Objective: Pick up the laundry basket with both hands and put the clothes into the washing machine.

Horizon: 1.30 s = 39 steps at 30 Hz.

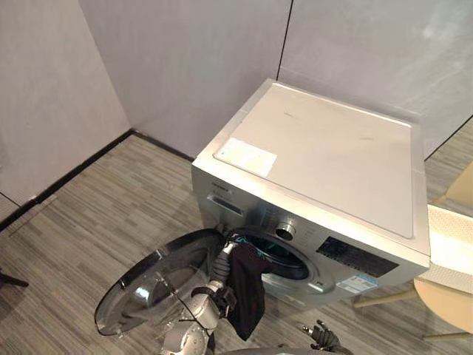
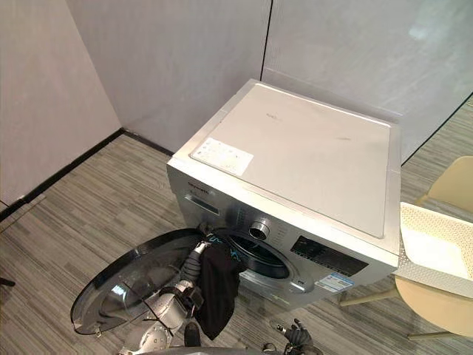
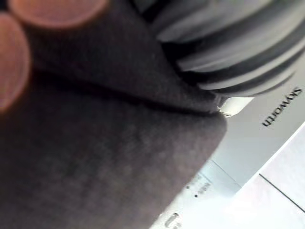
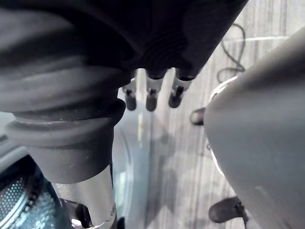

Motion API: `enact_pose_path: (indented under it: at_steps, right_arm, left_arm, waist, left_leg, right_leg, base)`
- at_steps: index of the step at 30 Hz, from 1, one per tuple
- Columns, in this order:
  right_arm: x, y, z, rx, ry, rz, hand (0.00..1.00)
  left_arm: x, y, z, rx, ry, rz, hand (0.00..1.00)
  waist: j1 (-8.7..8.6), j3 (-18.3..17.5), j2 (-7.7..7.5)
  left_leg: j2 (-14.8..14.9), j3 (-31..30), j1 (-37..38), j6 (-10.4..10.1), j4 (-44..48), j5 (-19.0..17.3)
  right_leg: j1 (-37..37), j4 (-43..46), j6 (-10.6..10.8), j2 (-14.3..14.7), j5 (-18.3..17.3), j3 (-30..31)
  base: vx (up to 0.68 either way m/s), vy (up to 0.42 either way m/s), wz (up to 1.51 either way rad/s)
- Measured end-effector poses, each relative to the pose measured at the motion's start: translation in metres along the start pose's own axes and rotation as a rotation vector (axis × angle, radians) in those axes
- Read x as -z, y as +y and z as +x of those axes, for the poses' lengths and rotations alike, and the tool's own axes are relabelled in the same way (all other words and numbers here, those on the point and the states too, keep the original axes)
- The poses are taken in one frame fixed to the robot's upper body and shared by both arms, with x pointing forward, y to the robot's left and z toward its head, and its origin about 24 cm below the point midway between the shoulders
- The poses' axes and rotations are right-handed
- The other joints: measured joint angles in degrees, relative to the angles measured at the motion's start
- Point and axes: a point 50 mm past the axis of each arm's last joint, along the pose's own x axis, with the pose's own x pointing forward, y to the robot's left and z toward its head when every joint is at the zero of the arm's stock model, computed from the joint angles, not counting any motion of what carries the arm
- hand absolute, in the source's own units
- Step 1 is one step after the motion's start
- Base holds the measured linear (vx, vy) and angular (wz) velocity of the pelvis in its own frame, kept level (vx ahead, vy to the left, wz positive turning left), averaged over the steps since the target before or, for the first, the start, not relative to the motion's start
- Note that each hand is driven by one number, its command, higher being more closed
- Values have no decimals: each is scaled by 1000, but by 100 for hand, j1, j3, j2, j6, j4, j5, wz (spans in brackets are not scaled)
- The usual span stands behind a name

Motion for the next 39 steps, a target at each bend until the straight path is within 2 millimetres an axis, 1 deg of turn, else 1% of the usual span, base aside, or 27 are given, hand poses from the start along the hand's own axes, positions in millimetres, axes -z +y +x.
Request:
enact_pose_path:
  at_steps: [2,3,4,5,6,7,8,9,11,13,15,17,18,21,22,23,24,25,26,28,29,31,32,34,35,37,39]
  right_arm:
    - [-13,6,3,-18,-42,-3,0]
    - [-24,8,5,-26,-78,-11,0]
    - [-39,11,7,-41,-121,-44,0]
    - [-48,13,8,-49,-145,-59,0]
    - [-73,18,9,-56,-226,-69,0]
    - [-76,19,9,-55,-237,-71,0]
    - [-93,23,9,-58,-288,-79,0]
    - [-101,26,9,-61,-313,-87,0]
    - [-119,34,5,-75,-389,-90,0]
    - [-131,42,-1,-94,-446,-81,0]
    - [-146,51,-10,-117,-527,-63,0]
    - [-169,59,-26,-143,-655,-37,0]
    - [-174,61,-30,-150,-685,-30,0]
    - [-197,71,-51,-206,-818,21,0]
    - [-199,73,-54,-211,-833,29,0]
    - [-202,76,-59,-216,-855,49,0]
    - [-205,77,-63,-226,-875,58,0]
    - [-207,78,-65,-229,-885,62,0]
    - [-211,79,-70,-234,-910,72,0]
    - [-216,81,-77,-241,-945,102,0]
    - [-218,82,-80,-250,-960,115,0]
    - [-219,81,-81,-251,-965,157,0]
    - [-219,79,-81,-245,-967,179,0]
    - [-218,78,-81,-240,-966,203,0]
    - [-217,79,-81,-242,-963,214,0]
    - [-214,80,-80,-241,-956,242,0]
    - [-217,76,-84,-231,-983,260,0]
  left_arm:
    - [-6,-7,7,37,-10,18,100]
    - [-10,-14,12,67,-18,34,100]
    - [-15,-21,18,96,-29,43,100]
    - [-19,-24,21,104,-37,48,100]
    - [-29,-33,29,133,-60,71,100]
    - [-31,-35,31,137,-64,76,100]
    - [-41,-42,37,154,-92,93,100]
    - [-46,-45,40,162,-106,103,100]
    - [-63,-60,51,189,-165,118,100]
    - [-75,-75,57,218,-212,115,100]
    - [-83,-91,61,255,-250,109,100]
    - [-99,-115,63,315,-312,104,100]
    - [-103,-121,63,327,-332,101,100]
    - [-132,-148,67,377,-439,79,100]
    - [-138,-150,67,374,-462,71,100]
    - [-152,-152,68,366,-506,61,100]
    - [-165,-150,68,349,-556,58,100]
    - [-171,-148,68,330,-574,58,100]
    - [-187,-143,68,284,-622,47,100]
    - [-233,-134,64,203,-756,66,100]
    - [-268,-128,57,153,-857,84,100]
    - [-305,-122,42,110,-966,158,100]
    - [-313,-121,37,100,-993,175,100]
    - [-321,-122,32,99,-1027,155,100]
    - [-324,-121,30,102,-1049,133,100]
    - [-325,-118,27,87,-1073,74,100]
    - [-323,-110,27,51,-1086,3,100]
  waist:
    - [-14,371,3]
    - [-22,665,35]
    - [-26,978,75]
    - [-32,1105,86]
    - [-105,1375,83]
    - [-122,1418,80]
    - [-153,1622,95]
    - [-153,1715,95]
    - [-167,1875,125]
    - [-164,2032,133]
    - [-164,2061,144]
    - [-155,2109,164]
    - [-153,2116,176]
    - [-143,2224,187]
    - [-146,2225,189]
    - [-142,2252,195]
    - [-131,2279,194]
    - [-127,2287,195]
    - [-139,2290,193]
    - [-152,2295,193]
    - [-188,2297,195]
    - [-243,2302,195]
    - [-255,2307,196]
    - [-270,2316,197]
    - [-280,2322,203]
    - [-301,2382,197]
    - [-304,2435,196]
  left_leg:
    - [78,-118,-428,15,599,-107]
    - [171,-230,-781,-1,1046,-251]
    - [279,-233,-1019,-11,1317,-348]
    - [329,-228,-1124,-27,1395,-377]
    - [353,-207,-1511,-51,1574,-401]
    - [353,-199,-1565,-64,1608,-410]
    - [364,-161,-1771,-78,1731,-422]
    - [372,-121,-1875,-66,1803,-438]
    - [429,-58,-2355,-57,2133,-527]
    - [509,-47,-2641,-70,2495,-638]
    - [658,-39,-3078,-82,2996,-827]
    - [835,-68,-3672,-97,3724,-1097]
    - [875,-76,-3816,-70,3874,-1151]
    - [1094,-46,-4552,-73,4631,-1407]
    - [1135,-41,-4694,-72,4748,-1438]
    - [1240,-27,-4934,-55,4971,-1500]
    - [1355,-7,-5155,-56,5204,-1578]
    - [1417,10,-5275,-49,5321,-1623]
    - [1522,36,-5497,-49,5543,-1707]
    - [1697,85,-5837,-30,5856,-1815]
    - [1780,90,-6067,-16,6064,-1871]
    - [1909,64,-6421,5,6355,-1962]
    - [1966,33,-6625,15,6531,-2013]
    - [2028,-11,-6848,72,6762,-2072]
    - [2054,-54,-6953,55,6895,-2132]
    - [2070,-74,-7074,72,7095,-2218]
    - [2055,-83,-7165,59,7215,-2288]
  right_leg:
    - [-144,195,-15,13,10,-101]
    - [-305,361,-19,58,11,-206]
    - [-525,555,-31,111,3,-214]
    - [-677,671,-52,109,-13,-195]
    - [-1170,1107,-127,77,-217,-164]
    - [-1241,1183,-146,58,-251,-163]
    - [-1577,1509,-169,0,-336,-122]
    - [-1740,1676,-172,-23,-395,-63]
    - [-2358,2171,-224,-85,-546,34]
    - [-2666,2540,-259,-100,-662,93]
    - [-3076,2932,-287,-102,-792,145]
    - [-3668,3626,-367,-133,-1032,170]
    - [-3813,3798,-381,-139,-1089,173]
    - [-4603,4604,-438,-155,-1395,294]
    - [-4764,4715,-455,-146,-1425,314]
    - [-5030,4908,-467,-89,-1469,382]
    - [-5288,5083,-493,-26,-1482,475]
    - [-5419,5173,-505,14,-1492,511]
    - [-5682,5347,-521,66,-1507,611]
    - [-6091,5567,-486,183,-1532,706]
    - [-6345,5729,-486,228,-1535,785]
    - [-6706,5946,-505,310,-1555,829]
    - [-6904,6081,-521,339,-1566,869]
    - [-7108,6270,-537,358,-1585,891]
    - [-7198,6366,-544,377,-1608,902]
    - [-7328,6575,-536,364,-1674,946]
    - [-7432,6725,-498,330,-1764,985]
  base:
    - [-21,-29,29]
    - [-129,-23,21]
    - [-117,-14,7]
    - [-197,10,-16]
    - [-165,10,-16]
    - [-192,15,-18]
    - [-90,11,-13]
    - [-136,13,-22]
    - [-190,-11,-19]
    - [-137,-30,-14]
    - [-120,-36,-21]
    - [-110,-67,-20]
    - [-104,-75,-14]
    - [-91,-73,-14]
    - [-71,-64,-28]
    - [-60,-55,-38]
    - [-54,-52,-43]
    - [-59,-45,-48]
    - [-49,-34,-45]
    - [-58,-33,-52]
    - [-82,-26,-41]
    - [-85,-26,-34]
    - [-49,-22,-27]
    - [-24,-11,-16]
    - [-23,-11,-13]
    - [-9,-4,-3]
    - [-27,-26,6]
